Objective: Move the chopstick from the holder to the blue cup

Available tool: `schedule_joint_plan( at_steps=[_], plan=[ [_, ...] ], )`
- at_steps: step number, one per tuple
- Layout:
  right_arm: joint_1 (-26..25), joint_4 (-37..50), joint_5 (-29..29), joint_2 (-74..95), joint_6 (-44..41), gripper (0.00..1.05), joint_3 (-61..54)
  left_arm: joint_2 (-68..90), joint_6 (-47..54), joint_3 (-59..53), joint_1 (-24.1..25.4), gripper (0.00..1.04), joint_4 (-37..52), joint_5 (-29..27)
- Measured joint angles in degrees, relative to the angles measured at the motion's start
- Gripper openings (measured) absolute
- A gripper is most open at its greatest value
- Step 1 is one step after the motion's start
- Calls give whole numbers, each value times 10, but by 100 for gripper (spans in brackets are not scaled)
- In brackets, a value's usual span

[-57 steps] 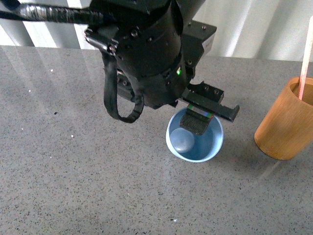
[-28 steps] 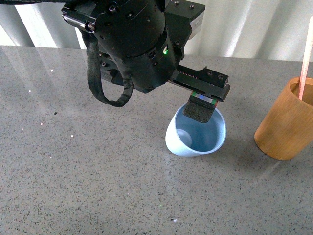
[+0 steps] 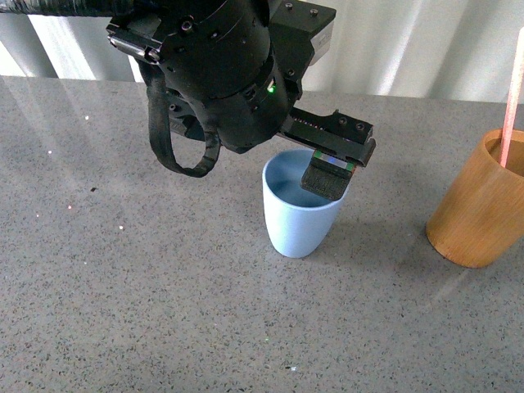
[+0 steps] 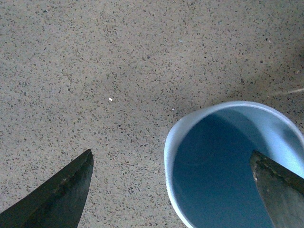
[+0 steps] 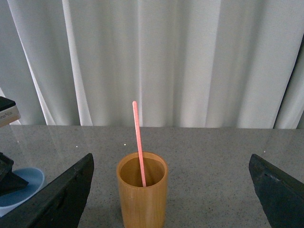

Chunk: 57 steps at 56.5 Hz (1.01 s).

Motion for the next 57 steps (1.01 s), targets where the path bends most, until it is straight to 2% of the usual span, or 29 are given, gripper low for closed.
schedule_joint_plan(
  at_steps=[17,24,32,41,51,52,54,57],
  plan=[
    [0,0,0,0,0,95,0,-35,0,-14,9,98,6,13],
    [0,0,0,0,0,95,0,-84,0,-33,20,98,43,0],
    [0,0,0,0,0,95,0,-166,-11,-82,44,98,133,-20],
    [0,0,0,0,0,95,0,-288,-17,-207,84,98,316,-104],
    [0,0,0,0,0,95,0,-298,-17,-233,90,98,330,-105],
    [0,0,0,0,0,95,0,-296,-15,-236,90,97,338,-113],
    [0,0,0,0,0,95,0,-297,-9,-268,91,89,422,-152],
    [0,0,0,0,0,95,0,-319,-6,-330,103,76,523,-151]
  ],
)
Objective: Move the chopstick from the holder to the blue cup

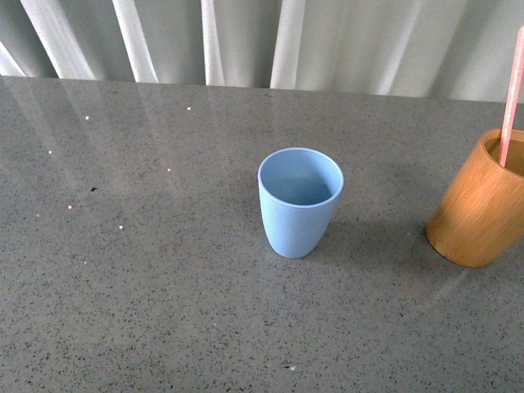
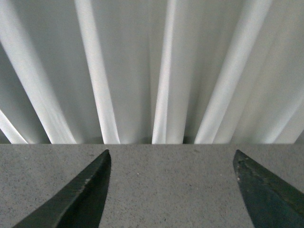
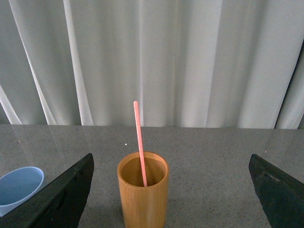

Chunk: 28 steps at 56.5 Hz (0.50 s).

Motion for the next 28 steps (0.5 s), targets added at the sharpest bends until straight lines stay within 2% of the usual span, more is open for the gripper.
schedule_joint_plan(
  at_steps=[4,8,12,18,28],
  plan=[
    [0,0,1,0,0,95,0,-43,3,-68,29,60,51,17],
    [0,0,0,0,0,95,0,-85,3,-124,56,44,65,35],
    [0,0,-1,0,0,95,0,-108,3,-156,71,33,70,49],
    [0,0,0,0,0,95,0,-162,4,-217,99,6,72,84],
    [0,0,0,0,0,95,0,-253,6,-288,141,4,55,121]
  ],
)
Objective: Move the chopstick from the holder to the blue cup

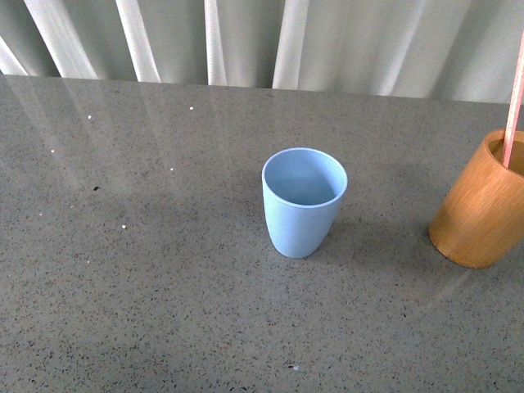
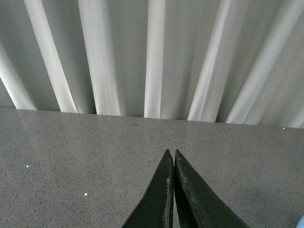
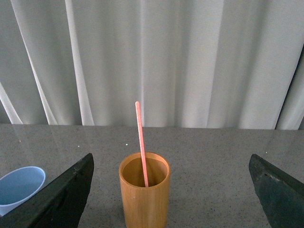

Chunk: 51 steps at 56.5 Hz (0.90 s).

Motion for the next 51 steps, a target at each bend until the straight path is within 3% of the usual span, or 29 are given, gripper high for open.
schedule_joint_plan(
  at_steps=[11,13,19,31,51],
  plan=[
    [0,0,0,0,0,95,0,-83,0,-40,25,4,-42,24],
    [0,0,0,0,0,95,0,-102,0,-47,48,4,-55,59],
    [0,0,0,0,0,95,0,-137,0,-58,72,4,-79,71],
    [0,0,1,0,0,95,0,-177,0,-85,75,4,-86,74],
    [0,0,0,0,0,95,0,-310,0,-85,75,4,-210,74]
  ],
)
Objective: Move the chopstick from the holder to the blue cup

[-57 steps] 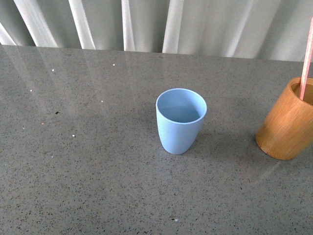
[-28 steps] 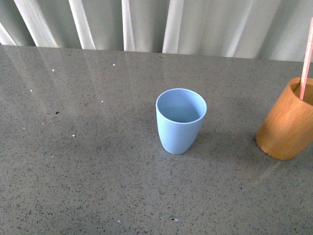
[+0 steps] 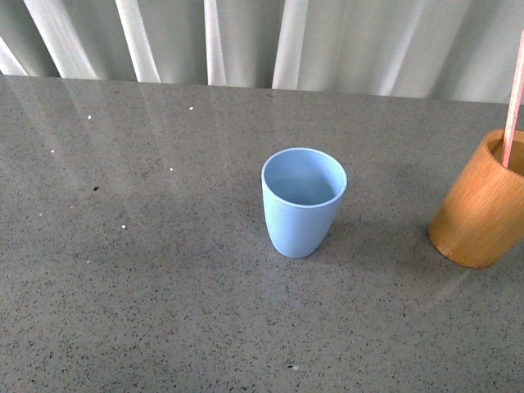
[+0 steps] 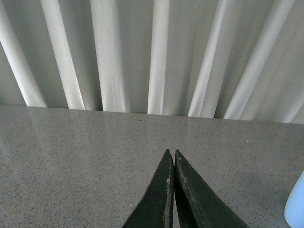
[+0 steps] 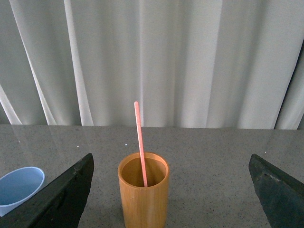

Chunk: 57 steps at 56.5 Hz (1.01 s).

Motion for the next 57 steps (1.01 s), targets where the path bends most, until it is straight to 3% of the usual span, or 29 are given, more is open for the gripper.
schedule_joint_plan(
  at_steps=[42,48,57],
  plan=[
    [0,0,0,0,0,95,0,-139,0,0,0,4,-136,0],
    [0,0,0,0,0,95,0,-209,0,0,0,4,-226,0],
    [0,0,0,0,0,95,0,-236,0,0,0,4,-238,0]
  ],
)
